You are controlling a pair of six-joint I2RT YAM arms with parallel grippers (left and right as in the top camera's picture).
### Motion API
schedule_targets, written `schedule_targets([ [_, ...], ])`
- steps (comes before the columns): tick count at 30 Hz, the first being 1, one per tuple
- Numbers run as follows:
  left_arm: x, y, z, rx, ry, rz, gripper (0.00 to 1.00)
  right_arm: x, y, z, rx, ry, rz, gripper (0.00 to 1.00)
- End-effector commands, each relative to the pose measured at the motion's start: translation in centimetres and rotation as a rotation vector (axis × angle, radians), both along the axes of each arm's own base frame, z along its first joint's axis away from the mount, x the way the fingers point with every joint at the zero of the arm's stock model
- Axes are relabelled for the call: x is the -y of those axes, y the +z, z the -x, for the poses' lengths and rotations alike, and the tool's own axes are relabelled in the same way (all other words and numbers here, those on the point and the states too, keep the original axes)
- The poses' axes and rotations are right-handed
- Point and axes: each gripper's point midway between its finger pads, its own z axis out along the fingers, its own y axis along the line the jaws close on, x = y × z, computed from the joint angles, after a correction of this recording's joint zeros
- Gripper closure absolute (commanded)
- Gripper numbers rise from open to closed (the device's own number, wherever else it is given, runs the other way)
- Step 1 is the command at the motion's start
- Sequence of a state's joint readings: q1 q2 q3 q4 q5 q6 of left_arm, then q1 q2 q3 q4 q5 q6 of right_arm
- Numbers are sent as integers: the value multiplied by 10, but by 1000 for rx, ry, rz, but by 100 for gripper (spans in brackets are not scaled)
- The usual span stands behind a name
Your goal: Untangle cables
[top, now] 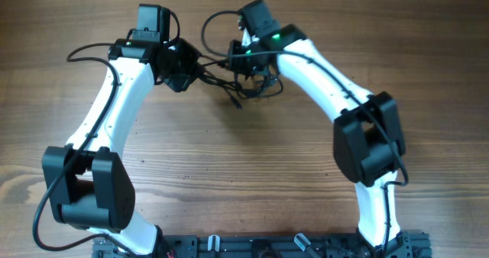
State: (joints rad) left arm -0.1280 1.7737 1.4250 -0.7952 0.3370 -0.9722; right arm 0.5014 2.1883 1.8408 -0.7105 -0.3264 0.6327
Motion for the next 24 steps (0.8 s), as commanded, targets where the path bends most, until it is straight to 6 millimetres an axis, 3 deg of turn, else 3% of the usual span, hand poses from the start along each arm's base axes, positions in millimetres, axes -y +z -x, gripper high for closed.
schedule_targets([
  [1,-87,-11,3,-29,199,-351,96,75,83,-36,161,-43,-78,96],
  [5,-144,-10,19,-80,308,-590,96,151,119,-44,195,-174,-64,96],
  [10,-185,-4,28,-109,343,-726,96,237,112,-46,126,-346,-35,96],
  [15,-213,-5,38,-151,408,-722,96,290,106,-40,80,-435,-31,96],
  [19,-165,-13,16,-59,91,-518,96,293,98,-28,62,-369,25,96],
  [21,-109,-8,5,95,-265,-307,95,290,92,-15,50,-263,67,96],
  [22,-84,-1,8,171,-420,-208,89,287,88,-4,20,-223,81,96],
  [24,-68,2,16,201,-517,-145,77,281,83,10,-33,-192,87,96],
])
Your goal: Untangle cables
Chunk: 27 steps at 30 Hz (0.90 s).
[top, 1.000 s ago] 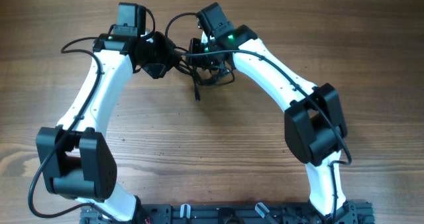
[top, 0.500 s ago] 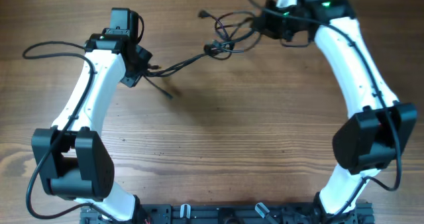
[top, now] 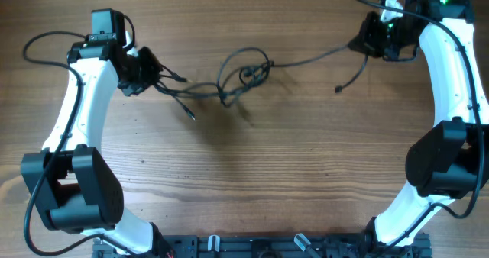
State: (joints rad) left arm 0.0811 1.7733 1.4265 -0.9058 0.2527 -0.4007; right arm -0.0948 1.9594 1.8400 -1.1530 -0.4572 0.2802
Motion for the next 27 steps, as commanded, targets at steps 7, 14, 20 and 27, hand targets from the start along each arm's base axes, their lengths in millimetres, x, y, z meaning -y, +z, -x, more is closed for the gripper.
schedule_targets([
  [7,24,7,10,45,-261,33,43,-7,1,19,-26,91,107,55],
  [14,168,21,10,212,-612,42,44,46,-8,10,-83,-224,334,21],
  [20,268,8,13,284,-634,81,44,44,-7,7,-65,-197,326,20],
  [27,305,-50,40,115,-591,99,43,43,-8,7,-60,-172,334,19],
])
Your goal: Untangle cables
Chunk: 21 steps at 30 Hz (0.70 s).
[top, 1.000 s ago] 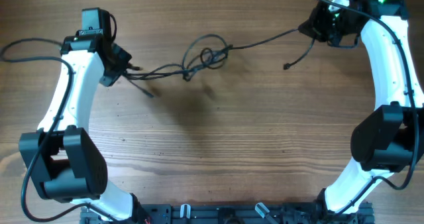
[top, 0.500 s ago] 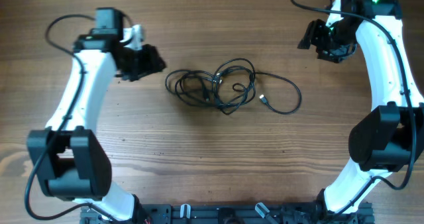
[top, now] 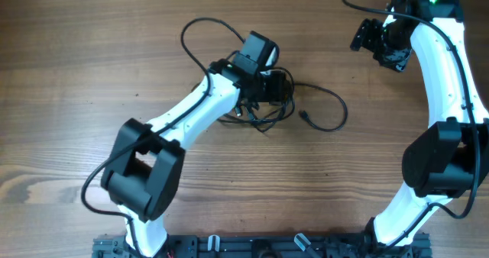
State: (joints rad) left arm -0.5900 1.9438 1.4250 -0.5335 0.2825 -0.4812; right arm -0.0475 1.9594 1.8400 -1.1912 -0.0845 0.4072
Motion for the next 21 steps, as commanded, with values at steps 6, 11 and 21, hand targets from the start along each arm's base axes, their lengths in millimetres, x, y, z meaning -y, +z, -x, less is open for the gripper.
schedule_targets([
  [6,1,-36,2,-82,172,-69,75,-1,12,-2,33,19,-7,19],
  [11,10,-37,32,-232,103,-11,67,-3,12,-1,34,43,-6,19],
  [21,9,-25,31,-490,218,207,51,-3,12,-1,34,43,-6,19],
])
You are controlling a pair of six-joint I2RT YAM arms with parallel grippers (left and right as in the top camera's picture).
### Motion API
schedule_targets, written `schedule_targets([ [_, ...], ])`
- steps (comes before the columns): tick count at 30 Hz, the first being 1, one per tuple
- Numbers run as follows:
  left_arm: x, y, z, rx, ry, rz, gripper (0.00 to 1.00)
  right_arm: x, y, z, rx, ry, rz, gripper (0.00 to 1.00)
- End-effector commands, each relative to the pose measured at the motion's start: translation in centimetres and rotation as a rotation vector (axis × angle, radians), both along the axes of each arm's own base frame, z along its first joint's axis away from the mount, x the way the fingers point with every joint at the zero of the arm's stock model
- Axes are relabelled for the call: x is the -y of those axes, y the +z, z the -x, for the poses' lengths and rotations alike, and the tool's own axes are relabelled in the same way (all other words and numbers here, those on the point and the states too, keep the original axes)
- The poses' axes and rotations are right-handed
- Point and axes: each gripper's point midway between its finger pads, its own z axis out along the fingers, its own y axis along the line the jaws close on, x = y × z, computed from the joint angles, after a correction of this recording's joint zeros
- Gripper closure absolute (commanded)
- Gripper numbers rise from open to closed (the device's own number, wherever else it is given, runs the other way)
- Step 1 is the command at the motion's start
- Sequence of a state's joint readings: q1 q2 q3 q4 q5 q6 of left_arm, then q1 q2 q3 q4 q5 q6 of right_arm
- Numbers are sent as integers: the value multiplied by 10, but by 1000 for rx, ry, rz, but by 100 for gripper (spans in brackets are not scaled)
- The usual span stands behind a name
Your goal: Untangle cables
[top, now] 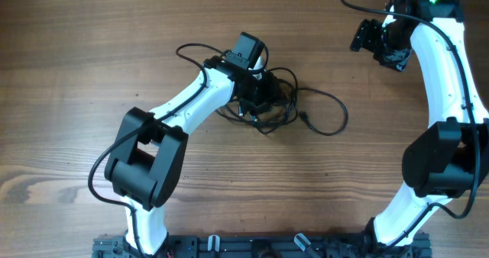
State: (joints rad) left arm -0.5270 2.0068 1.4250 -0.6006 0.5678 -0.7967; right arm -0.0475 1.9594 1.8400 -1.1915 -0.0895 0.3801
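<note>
A bundle of thin black cables (276,109) lies tangled on the wooden table near the middle. One strand loops out to the right (342,114) and ends in a small plug (304,117). My left gripper (256,99) points down into the left side of the tangle. Its fingers are hidden under its own body, so its hold cannot be made out. My right gripper (370,41) hangs far off at the back right, open, with no cable in it.
The left arm's own black lead (191,50) arcs over the table behind the wrist. The right arm stands along the right edge. A dark rail (252,246) runs along the front edge between the arm bases.
My left gripper has moved slightly toward the front and left, lower into the tangle, and the cable loops around it have changed shape a little. The right arm has not moved.
Both grippers were together at the tangle behind the middle. Then they stood far apart, left and right, with the cables stretched between them. Then the right gripper was empty and the cables lay bunched at the middle with the left gripper on them, where it remains.
</note>
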Motion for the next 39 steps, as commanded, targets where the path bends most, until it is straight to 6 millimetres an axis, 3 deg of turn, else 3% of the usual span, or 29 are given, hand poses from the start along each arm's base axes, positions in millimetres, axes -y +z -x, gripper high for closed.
schedule_targets([
  [1,8,-13,5,-79,28,15,52,-2,12,-2,33,16,-9,19],
  [2,4,-27,3,-126,94,-21,52,-2,12,-2,33,16,-9,19],
  [5,6,-40,-2,-199,195,-26,53,-2,12,-1,32,16,-9,19],
  [7,4,-47,-4,-203,222,-45,66,-2,12,-2,33,16,-9,19],
  [10,-5,-47,-12,-197,247,-46,96,-4,12,-1,33,21,-21,19],
  [11,-6,-43,-16,-196,241,-21,96,-11,13,-1,38,62,-52,21],
  [13,1,-19,-29,-76,93,127,96,-46,21,-1,88,276,-191,23],
  [15,-3,25,-42,64,-21,275,96,-93,39,5,185,552,-361,25],
  [17,-11,63,-46,151,-65,349,96,-129,54,13,253,702,-476,24],
  [20,-35,157,-37,238,-137,599,96,-173,72,12,356,835,-561,24],
  [22,-51,180,-33,194,-128,682,96,-194,82,12,434,934,-580,25],
  [23,-62,191,-31,126,-108,736,96,-215,90,17,505,1052,-591,24],
  [27,-71,192,-33,62,-64,750,96,-255,94,30,566,1202,-583,26],
  [29,-71,191,-34,60,-54,743,96,-265,96,34,579,1234,-580,27],
  [32,-71,191,-34,60,-54,743,96,-266,96,33,575,1221,-585,42],
  [35,-72,184,-41,89,-24,702,96,-251,79,15,429,963,-515,59],
  [36,-74,176,-48,128,-1,653,96,-249,79,13,408,916,-527,65],
  [37,-85,146,-58,142,91,497,96,-245,81,11,387,859,-545,77],
  [39,-118,95,-66,142,226,181,96,-237,86,8,376,794,-560,91],
])
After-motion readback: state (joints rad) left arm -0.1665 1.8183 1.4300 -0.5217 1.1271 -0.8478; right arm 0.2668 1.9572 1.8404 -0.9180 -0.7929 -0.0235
